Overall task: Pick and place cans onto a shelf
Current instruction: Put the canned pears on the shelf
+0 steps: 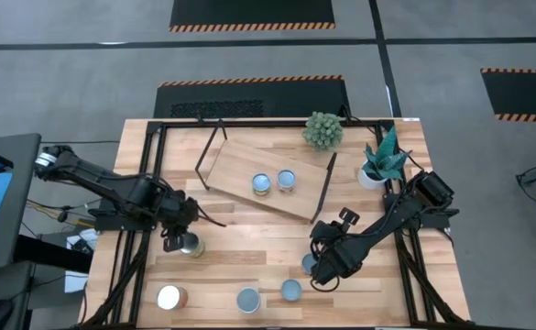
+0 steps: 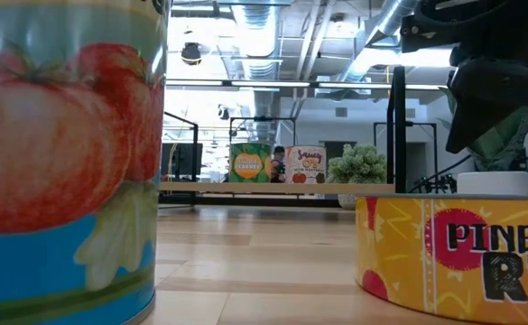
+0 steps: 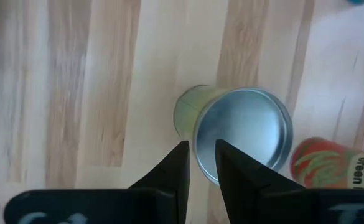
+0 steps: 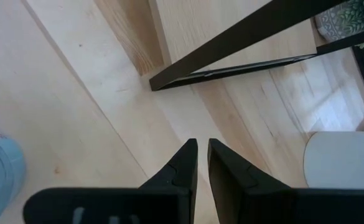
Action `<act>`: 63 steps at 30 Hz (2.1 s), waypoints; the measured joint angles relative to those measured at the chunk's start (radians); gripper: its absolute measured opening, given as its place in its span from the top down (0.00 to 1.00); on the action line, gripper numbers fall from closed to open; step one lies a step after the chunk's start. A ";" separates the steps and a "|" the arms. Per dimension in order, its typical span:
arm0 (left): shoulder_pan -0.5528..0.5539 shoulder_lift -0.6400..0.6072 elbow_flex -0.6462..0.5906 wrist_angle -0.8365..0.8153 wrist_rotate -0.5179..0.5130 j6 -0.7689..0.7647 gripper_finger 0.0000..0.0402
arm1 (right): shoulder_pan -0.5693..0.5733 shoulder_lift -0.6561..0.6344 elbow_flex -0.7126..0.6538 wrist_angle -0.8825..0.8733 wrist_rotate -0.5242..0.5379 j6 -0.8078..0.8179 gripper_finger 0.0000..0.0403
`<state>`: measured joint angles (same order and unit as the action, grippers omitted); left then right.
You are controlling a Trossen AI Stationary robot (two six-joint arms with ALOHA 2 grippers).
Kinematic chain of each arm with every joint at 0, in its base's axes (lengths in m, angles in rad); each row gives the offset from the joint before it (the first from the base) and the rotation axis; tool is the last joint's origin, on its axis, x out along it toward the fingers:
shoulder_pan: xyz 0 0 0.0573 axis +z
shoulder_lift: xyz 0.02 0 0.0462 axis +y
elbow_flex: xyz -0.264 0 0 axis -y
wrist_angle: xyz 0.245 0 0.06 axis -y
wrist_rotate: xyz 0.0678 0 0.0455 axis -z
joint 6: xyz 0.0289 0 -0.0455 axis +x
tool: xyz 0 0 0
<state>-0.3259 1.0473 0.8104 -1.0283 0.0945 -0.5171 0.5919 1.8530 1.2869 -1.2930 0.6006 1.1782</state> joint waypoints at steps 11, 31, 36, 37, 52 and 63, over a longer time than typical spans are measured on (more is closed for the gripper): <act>-0.044 0.097 0.000 0.009 -0.023 -0.010 0.84 | 0.000 0.000 0.000 -0.001 0.001 0.000 0.85; 0.028 0.108 0.069 0.059 -0.221 0.276 1.00 | 0.000 0.000 0.000 -0.005 0.003 -0.008 0.85; 0.113 0.108 0.135 0.070 -0.256 0.432 1.00 | 0.000 0.000 0.000 -0.005 0.003 -0.008 0.85; 0.136 0.108 0.146 0.077 -0.258 0.473 1.00 | 0.000 0.000 0.000 -0.005 0.003 -0.009 0.85; 0.682 0.328 0.466 0.058 -0.058 1.049 1.00 | 0.000 0.000 0.000 -0.002 0.004 -0.008 0.85; 0.909 0.727 0.847 -0.169 0.054 1.199 1.00 | 0.000 0.000 0.000 -0.004 0.004 -0.008 0.85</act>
<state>0.5829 1.7740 1.6575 -1.1970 0.1484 0.6819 0.5919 1.8530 1.2873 -1.2972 0.6044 1.1698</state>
